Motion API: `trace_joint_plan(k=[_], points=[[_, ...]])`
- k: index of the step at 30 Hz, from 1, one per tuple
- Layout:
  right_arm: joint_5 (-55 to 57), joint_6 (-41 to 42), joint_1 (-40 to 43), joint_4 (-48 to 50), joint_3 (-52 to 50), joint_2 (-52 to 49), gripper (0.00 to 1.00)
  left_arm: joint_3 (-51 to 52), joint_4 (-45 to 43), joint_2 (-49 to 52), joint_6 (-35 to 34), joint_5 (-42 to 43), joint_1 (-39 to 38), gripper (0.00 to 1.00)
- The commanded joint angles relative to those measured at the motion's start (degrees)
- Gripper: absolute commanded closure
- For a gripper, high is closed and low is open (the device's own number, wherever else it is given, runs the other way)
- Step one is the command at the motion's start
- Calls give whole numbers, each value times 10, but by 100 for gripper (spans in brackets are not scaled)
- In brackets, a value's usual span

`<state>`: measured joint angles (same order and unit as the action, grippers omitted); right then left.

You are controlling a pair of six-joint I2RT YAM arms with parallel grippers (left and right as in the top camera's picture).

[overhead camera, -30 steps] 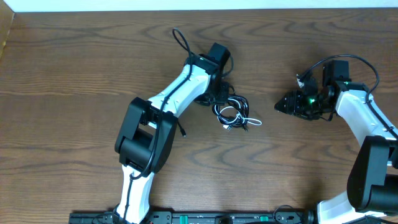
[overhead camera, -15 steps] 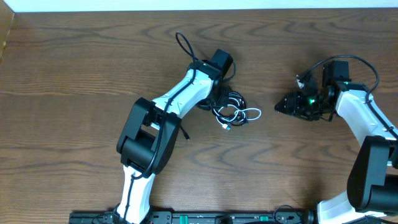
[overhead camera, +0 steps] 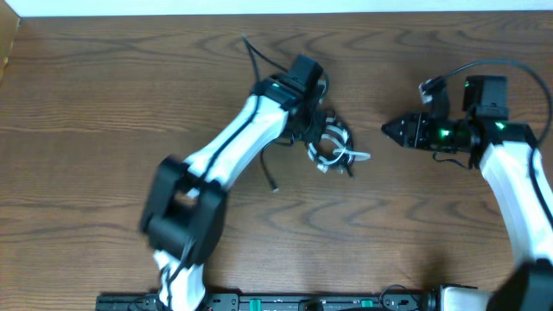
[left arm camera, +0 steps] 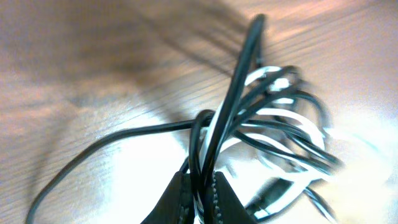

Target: Untangle cables

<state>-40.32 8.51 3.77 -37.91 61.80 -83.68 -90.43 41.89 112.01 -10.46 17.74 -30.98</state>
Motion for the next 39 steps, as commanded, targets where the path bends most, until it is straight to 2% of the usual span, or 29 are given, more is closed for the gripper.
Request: trace_joint_plan(k=[1, 7, 12, 16, 21, 26, 34, 39], points=[[6, 40, -20, 12, 14, 64, 53, -7, 1, -89, 19, 67, -2, 92], [14, 71, -64, 28, 14, 89, 53, -7, 18, -133, 16, 133, -2, 93], [23, 78, -103, 44, 14, 83, 53, -7, 22, -133, 9, 137, -2, 93], [76, 111, -124, 31, 14, 81, 53, -7, 22, -133, -2, 127, 0, 92], [207, 202, -142, -23, 12, 71, 52, -7, 22, -133, -21, 136, 2, 93], [250, 217, -149, -42, 10, 29, 51, -7, 21, -133, -24, 169, 2, 93], [247, 242, -149, -11, 10, -73, 54, -7, 19, -133, -23, 311, 15, 93], [202, 228, -148, 28, 10, -81, 53, -7, 14, -133, -23, 417, 44, 92]])
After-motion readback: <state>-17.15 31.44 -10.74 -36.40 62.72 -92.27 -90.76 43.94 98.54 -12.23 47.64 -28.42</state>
